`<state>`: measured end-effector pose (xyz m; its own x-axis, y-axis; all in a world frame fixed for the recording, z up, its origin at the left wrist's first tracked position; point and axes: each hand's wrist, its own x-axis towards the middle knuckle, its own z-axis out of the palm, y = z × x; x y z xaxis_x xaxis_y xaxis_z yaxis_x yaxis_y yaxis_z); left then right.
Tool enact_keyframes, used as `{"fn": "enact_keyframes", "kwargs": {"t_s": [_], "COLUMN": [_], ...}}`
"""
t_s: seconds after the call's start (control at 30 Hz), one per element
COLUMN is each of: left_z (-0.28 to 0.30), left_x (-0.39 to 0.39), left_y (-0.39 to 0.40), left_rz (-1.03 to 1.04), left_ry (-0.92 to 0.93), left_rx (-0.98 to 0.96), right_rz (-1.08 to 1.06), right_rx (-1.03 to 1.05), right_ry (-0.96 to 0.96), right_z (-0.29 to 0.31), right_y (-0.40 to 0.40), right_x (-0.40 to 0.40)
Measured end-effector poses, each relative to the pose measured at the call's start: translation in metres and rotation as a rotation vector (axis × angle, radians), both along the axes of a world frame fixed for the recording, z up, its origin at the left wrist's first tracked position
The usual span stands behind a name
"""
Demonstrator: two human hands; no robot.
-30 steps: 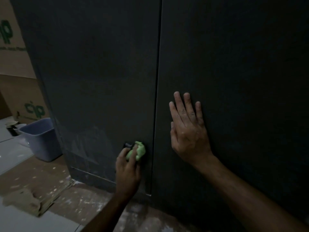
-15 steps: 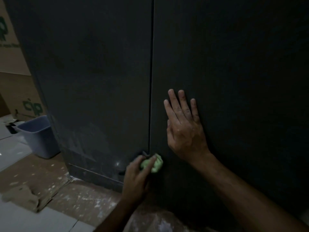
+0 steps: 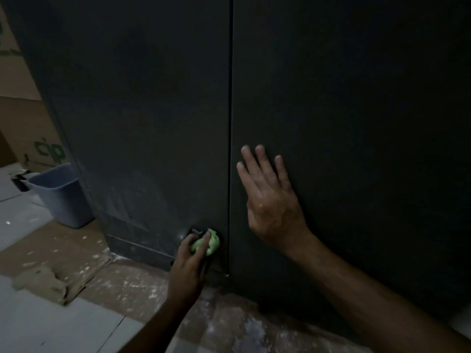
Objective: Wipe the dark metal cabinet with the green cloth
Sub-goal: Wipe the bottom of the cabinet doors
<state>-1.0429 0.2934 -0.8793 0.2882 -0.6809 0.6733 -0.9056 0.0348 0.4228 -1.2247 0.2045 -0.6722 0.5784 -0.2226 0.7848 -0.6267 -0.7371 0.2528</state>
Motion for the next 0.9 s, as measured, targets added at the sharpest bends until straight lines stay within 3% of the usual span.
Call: {"fn": "enact_keyframes", "kwargs": {"t_s": [0.1, 0.2, 0.23, 0.27, 0.33, 0.4, 0.43, 0.5, 0.57, 0.63, 0.73, 0.8, 0.9], "left_z": [0.008, 0.052, 0.065, 0.071, 0.054, 0.018, 0.0, -0.015, -0.004, 0.021, 0.031, 0.006, -0.033], "left_x": [-0.02, -0.034, -0.04, -0.052, -0.082, -0.096, -0.088, -0.058, -0.023, -0.012, -0.054, -0.091, -0.088], "left_y": [-0.017, -0.054, -0.061, -0.061, -0.048, -0.03, -0.025, -0.026, -0.036, -0.05, -0.05, -0.037, -0.021], "left_rz": [0.153, 0.449, 0.525, 0.518, 0.314, 0.126, 0.106, 0.273, 0.506, 0.619, 0.386, 0.177, 0.142], "left_ry": [0.344, 1.073, 1.16, 1.068, 0.689, 0.548, 0.558, 0.712, 0.977, 1.08, 0.816, 0.741, 0.74], "left_rx": [-0.052, -0.204, -0.238, -0.269, -0.249, -0.166, -0.124, -0.046, -0.01, -0.075, -0.255, -0.203, -0.067], "right_rz": [0.078, 0.15, 0.163, 0.171, 0.175, 0.156, 0.141, 0.118, 0.109, 0.108, 0.116, 0.108, 0.086], "right_rx": [0.012, 0.05, 0.073, 0.095, 0.119, 0.103, 0.084, 0.054, 0.038, 0.025, 0.021, 0.019, 0.004], "right_ry": [0.21, 0.327, 0.327, 0.32, 0.312, 0.318, 0.319, 0.321, 0.318, 0.316, 0.282, 0.253, 0.241], "right_z": [-0.034, -0.048, -0.049, -0.05, -0.049, -0.052, -0.054, -0.058, -0.06, -0.061, -0.065, -0.07, -0.075], "right_y": [0.007, 0.01, 0.009, 0.007, 0.004, 0.002, 0.001, 0.002, 0.001, -0.003, -0.005, -0.005, -0.002], "right_x": [-0.004, -0.001, 0.001, 0.002, 0.004, 0.006, 0.007, 0.008, 0.009, 0.008, 0.011, 0.016, 0.02]}}
